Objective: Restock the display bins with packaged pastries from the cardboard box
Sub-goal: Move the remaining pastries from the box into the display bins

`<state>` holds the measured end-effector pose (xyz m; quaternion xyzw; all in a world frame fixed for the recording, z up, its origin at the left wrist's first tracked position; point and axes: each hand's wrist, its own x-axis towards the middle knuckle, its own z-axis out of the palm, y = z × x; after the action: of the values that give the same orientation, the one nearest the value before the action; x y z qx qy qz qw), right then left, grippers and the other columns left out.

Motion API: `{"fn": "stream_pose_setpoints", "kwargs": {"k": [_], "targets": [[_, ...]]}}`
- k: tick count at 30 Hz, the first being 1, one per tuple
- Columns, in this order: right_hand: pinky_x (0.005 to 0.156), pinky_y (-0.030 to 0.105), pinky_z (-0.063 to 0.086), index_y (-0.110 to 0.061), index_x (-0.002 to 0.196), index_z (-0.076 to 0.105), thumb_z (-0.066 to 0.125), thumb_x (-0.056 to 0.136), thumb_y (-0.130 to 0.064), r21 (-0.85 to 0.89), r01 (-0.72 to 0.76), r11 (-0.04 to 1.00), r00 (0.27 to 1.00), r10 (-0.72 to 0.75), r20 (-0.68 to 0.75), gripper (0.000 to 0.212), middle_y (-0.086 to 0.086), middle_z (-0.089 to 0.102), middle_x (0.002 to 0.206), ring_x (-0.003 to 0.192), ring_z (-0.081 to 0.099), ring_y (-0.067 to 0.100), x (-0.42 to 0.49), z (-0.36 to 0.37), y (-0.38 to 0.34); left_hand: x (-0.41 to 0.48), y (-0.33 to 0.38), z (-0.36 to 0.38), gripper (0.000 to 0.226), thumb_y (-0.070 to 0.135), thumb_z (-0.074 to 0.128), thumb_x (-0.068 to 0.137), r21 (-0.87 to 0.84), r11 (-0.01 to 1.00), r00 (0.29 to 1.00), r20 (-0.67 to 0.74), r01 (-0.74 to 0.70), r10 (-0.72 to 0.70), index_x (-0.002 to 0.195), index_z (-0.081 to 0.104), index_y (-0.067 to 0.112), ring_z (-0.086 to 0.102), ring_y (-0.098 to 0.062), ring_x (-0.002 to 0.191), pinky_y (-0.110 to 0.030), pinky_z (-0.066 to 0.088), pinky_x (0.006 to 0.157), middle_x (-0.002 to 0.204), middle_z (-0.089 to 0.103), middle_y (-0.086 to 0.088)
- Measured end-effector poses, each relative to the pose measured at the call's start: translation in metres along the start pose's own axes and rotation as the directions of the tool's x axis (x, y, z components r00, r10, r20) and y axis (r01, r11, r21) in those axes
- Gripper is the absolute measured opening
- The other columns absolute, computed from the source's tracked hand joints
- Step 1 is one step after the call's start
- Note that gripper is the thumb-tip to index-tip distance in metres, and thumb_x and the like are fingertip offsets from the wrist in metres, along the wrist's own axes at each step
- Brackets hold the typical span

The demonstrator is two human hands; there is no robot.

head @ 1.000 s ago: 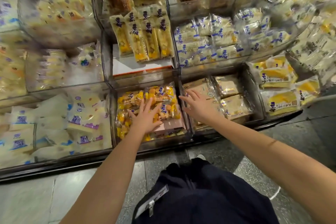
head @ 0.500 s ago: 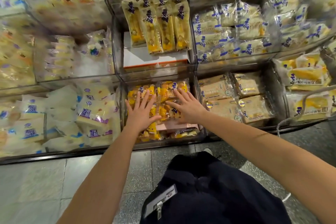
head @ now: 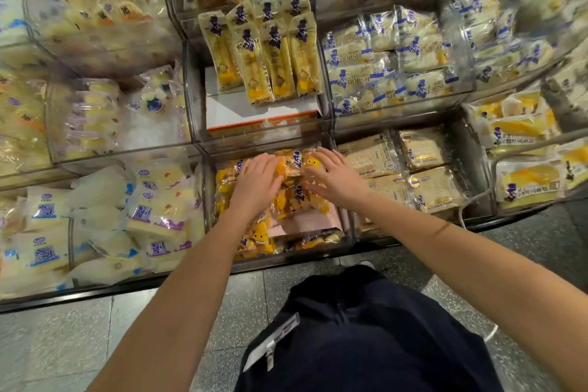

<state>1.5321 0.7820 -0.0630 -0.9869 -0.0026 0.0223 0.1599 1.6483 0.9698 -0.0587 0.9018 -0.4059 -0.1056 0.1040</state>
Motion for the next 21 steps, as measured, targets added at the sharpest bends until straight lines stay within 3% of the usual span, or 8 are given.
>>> {"fn": "stream_pose_setpoints", "kwargs": {"k": [3, 6, 10, 13, 16, 19, 21], "targets": [[0.102, 0.052, 0.041, -0.006, 0.118, 0.064, 0.061, 0.093, -0.023, 0.055, -0.114, 0.992, 0.966, 0.123, -0.226, 0.03, 0.023, 0.058, 0.127, 0.124, 0.051, 0.042, -0.016, -0.009, 0.026, 0.021, 0.03, 0.003, 0.041, 0.016, 0.051, 0.098, -0.054, 0.992, 0.992, -0.057, -0.114, 0.111, 0.138, 0.051, 0.011, 0.041, -0.027, 0.134, -0.045, 0.031, 0.115, 0.14, 0.051, -0.01], [0.092, 0.048, 0.045, 0.001, 0.115, 0.062, 0.058, 0.092, -0.008, 0.11, -0.32, 0.941, 0.897, 0.338, -0.285, 0.025, 0.024, 0.058, 0.12, 0.113, 0.054, 0.043, -0.035, -0.024, 0.061, 0.039, 0.069, 0.011, 0.038, 0.007, 0.056, 0.09, -0.075, 0.959, 0.959, -0.099, -0.274, 0.266, 0.128, 0.059, 0.006, 0.049, -0.032, 0.122, -0.049, 0.044, 0.103, 0.126, 0.058, -0.014], [0.11, 0.049, 0.032, -0.007, 0.144, 0.042, 0.051, 0.097, -0.018, 0.097, -0.479, 0.872, 0.871, 0.486, -0.073, 0.049, 0.026, 0.037, 0.148, 0.135, 0.036, 0.043, -0.07, -0.035, 0.124, 0.06, 0.122, 0.027, 0.041, 0.009, 0.06, 0.089, -0.061, 0.905, 0.906, 0.018, -0.421, 0.423, 0.13, 0.057, 0.006, 0.047, -0.033, 0.126, -0.046, 0.043, 0.106, 0.132, 0.055, -0.015], [0.116, 0.053, 0.019, -0.026, 0.154, 0.022, 0.047, 0.1, -0.037, -0.021, -0.487, 0.873, 0.863, 0.485, 0.146, 0.061, 0.017, 0.013, 0.16, 0.147, 0.011, 0.037, -0.095, -0.038, 0.162, 0.066, 0.159, 0.043, 0.05, 0.025, 0.049, 0.1, -0.039, 0.931, 0.884, 0.303, -0.362, 0.356, 0.148, 0.038, 0.024, 0.021, -0.029, 0.146, -0.043, 0.023, 0.119, 0.156, 0.031, -0.011], [0.117, 0.057, 0.015, -0.042, 0.154, 0.006, 0.044, 0.101, -0.043, -0.096, -0.467, 0.879, 0.818, 0.471, 0.331, 0.065, 0.01, -0.005, 0.164, 0.15, -0.005, 0.034, -0.107, -0.038, 0.186, 0.065, 0.187, 0.058, 0.055, 0.049, 0.038, 0.101, 0.086, 0.937, 0.825, 0.507, -0.339, 0.251, 0.152, 0.018, 0.047, -0.005, -0.037, 0.15, -0.058, 0.004, 0.12, 0.165, 0.001, -0.002], [0.117, 0.058, 0.017, -0.045, 0.153, 0.005, 0.041, 0.102, -0.041, -0.081, -0.417, 0.905, 0.824, 0.414, 0.387, 0.062, 0.007, -0.007, 0.164, 0.149, -0.007, 0.036, -0.105, -0.041, 0.196, 0.06, 0.201, 0.064, 0.057, 0.055, 0.041, 0.098, 0.111, 0.958, 0.803, 0.576, -0.266, 0.156, 0.148, 0.014, 0.057, -0.024, -0.04, 0.145, -0.069, -0.004, 0.112, 0.162, -0.02, 0.005], [0.117, 0.057, 0.02, -0.044, 0.153, 0.009, 0.039, 0.103, -0.043, -0.1, -0.381, 0.919, 0.836, 0.389, 0.387, 0.058, 0.006, -0.003, 0.164, 0.149, -0.004, 0.036, -0.101, -0.044, 0.199, 0.06, 0.202, 0.067, 0.059, 0.057, 0.043, 0.097, 0.165, 0.949, 0.81, 0.573, -0.267, 0.129, 0.147, 0.011, 0.06, -0.023, -0.042, 0.144, -0.071, -0.003, 0.112, 0.161, -0.023, 0.007]]}}
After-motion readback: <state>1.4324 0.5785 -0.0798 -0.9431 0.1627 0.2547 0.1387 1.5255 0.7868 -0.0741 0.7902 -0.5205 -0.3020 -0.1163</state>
